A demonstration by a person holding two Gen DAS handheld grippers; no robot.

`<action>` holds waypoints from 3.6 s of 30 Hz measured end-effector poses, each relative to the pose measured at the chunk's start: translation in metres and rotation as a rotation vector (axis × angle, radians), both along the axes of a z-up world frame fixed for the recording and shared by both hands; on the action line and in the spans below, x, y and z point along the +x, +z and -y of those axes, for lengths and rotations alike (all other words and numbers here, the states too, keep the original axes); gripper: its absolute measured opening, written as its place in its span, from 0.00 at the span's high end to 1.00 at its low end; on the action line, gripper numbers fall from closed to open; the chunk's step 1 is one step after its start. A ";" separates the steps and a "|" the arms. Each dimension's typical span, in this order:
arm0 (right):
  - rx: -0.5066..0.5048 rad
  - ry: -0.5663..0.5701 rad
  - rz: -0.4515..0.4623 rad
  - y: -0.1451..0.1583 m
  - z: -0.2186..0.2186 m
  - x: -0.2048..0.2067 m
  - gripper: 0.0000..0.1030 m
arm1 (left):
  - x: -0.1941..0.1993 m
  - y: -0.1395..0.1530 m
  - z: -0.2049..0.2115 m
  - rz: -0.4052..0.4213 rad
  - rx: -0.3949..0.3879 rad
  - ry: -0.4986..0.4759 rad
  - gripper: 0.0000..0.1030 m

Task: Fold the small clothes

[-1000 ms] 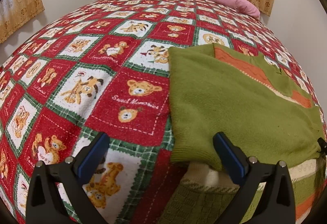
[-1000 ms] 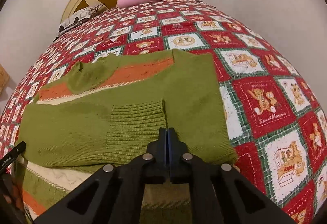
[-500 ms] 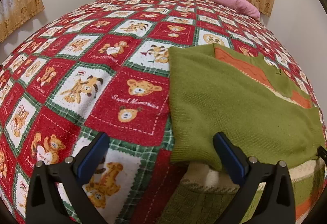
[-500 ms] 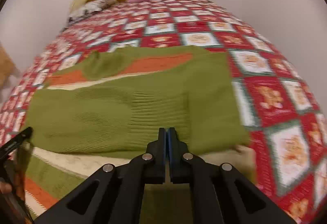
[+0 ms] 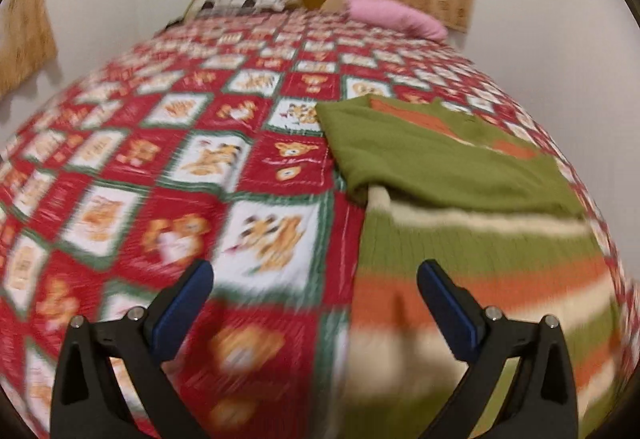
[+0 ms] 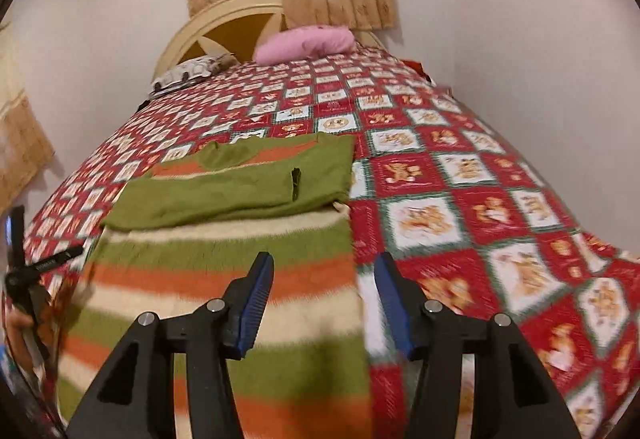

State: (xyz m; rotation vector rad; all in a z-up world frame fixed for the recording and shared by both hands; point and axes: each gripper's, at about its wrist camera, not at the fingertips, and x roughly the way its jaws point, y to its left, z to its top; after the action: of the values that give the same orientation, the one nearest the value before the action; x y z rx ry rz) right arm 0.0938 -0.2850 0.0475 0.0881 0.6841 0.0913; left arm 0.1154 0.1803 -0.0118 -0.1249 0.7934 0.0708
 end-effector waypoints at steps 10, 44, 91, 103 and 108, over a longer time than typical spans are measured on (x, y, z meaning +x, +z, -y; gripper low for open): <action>-0.003 0.076 -0.097 -0.037 0.011 -0.068 0.48 | -0.107 -0.008 0.007 -0.016 -0.023 -0.114 0.04; 0.088 0.200 -0.300 -0.088 0.004 -0.136 0.61 | -0.179 -0.041 0.055 -0.193 -0.159 -0.235 0.35; 0.188 0.296 -0.132 -0.040 -0.017 -0.050 0.32 | -0.127 -0.011 0.019 -0.063 -0.249 -0.308 0.32; -0.418 0.715 -0.199 -0.085 -0.102 -0.027 0.33 | -0.134 0.005 0.001 -0.018 -0.190 -0.234 0.32; -0.316 0.807 -0.281 -0.075 -0.095 -0.022 0.91 | -0.131 0.005 -0.012 -0.015 -0.175 -0.207 0.32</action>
State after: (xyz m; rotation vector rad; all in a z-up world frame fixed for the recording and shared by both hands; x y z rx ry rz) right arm 0.0723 -0.1903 -0.0279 -0.4940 0.9746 0.7531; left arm -0.0158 0.1922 -0.0068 -0.2068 0.8230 -0.1939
